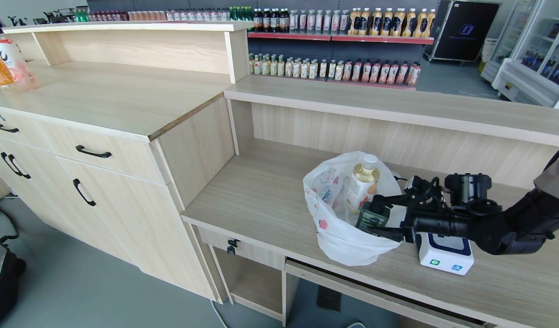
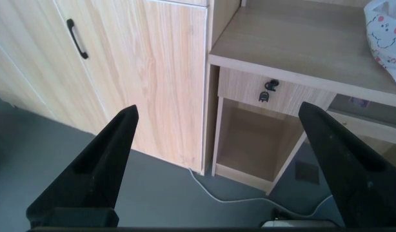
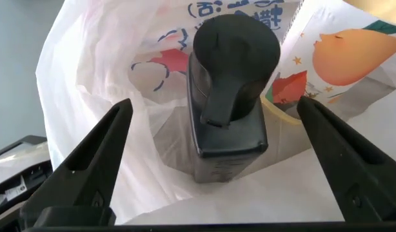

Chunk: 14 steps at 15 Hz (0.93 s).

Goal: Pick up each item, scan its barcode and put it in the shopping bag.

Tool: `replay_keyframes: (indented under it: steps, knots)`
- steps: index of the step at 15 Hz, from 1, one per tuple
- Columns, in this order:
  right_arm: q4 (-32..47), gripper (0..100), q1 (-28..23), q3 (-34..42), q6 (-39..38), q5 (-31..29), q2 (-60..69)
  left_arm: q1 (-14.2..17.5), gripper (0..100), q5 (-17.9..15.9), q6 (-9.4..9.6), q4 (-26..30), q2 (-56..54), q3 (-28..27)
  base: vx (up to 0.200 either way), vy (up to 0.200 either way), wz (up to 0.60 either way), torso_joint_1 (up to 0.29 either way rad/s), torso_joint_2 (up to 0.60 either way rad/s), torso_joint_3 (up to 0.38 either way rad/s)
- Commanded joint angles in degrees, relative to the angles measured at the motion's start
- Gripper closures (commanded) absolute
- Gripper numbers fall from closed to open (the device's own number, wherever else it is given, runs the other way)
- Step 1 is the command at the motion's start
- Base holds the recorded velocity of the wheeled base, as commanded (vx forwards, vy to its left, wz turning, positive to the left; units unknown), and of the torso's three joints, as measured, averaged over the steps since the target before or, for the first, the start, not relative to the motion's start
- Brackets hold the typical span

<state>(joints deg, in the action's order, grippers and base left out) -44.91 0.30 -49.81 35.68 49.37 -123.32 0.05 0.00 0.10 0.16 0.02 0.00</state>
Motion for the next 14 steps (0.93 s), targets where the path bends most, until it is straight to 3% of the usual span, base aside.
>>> replay_keyframes:
  steps: [1, 6, 7, 10, 14]
  knots:
    - [0.0, 0, 0.0, -0.1, -1.0, 0.0, 2.4, 0.0, 0, 0.0, -0.01, 0.0, 0.0, 0.0, 0.0, 0.0, 0.0, 0.0, 0.0, 0.0]
    - [0.3, 0, -0.1, 1.7, -6.0, -0.9, 15.6, 0.0, 0, 0.0, -0.01, 0.0, 0.0, 0.0, 0.0, 0.0, 0.0, 0.0, 0.0, 0.0]
    - [0.4, 0, -0.6, 3.5, -6.1, -2.4, 19.3, 0.0, 0, 0.0, -0.01, 0.0, 0.0, 0.0, 0.0, 0.0, 0.0, 0.0, 0.0, 0.0]
    - [0.7, 0, -2.2, 9.6, -5.8, -16.5, 30.4, 0.0, 0, 0.0, -0.01, 0.0, 0.0, 0.0, 0.0, 0.0, 0.0, 0.0, 0.0, 0.0]
    - [2.7, 0, -5.1, 9.0, -5.4, -19.1, 38.1, 0.0, 0, 0.0, -0.01, 0.0, 0.0, 0.0, 0.0, 0.0, -0.15, 0.001, 0.0, 0.001]
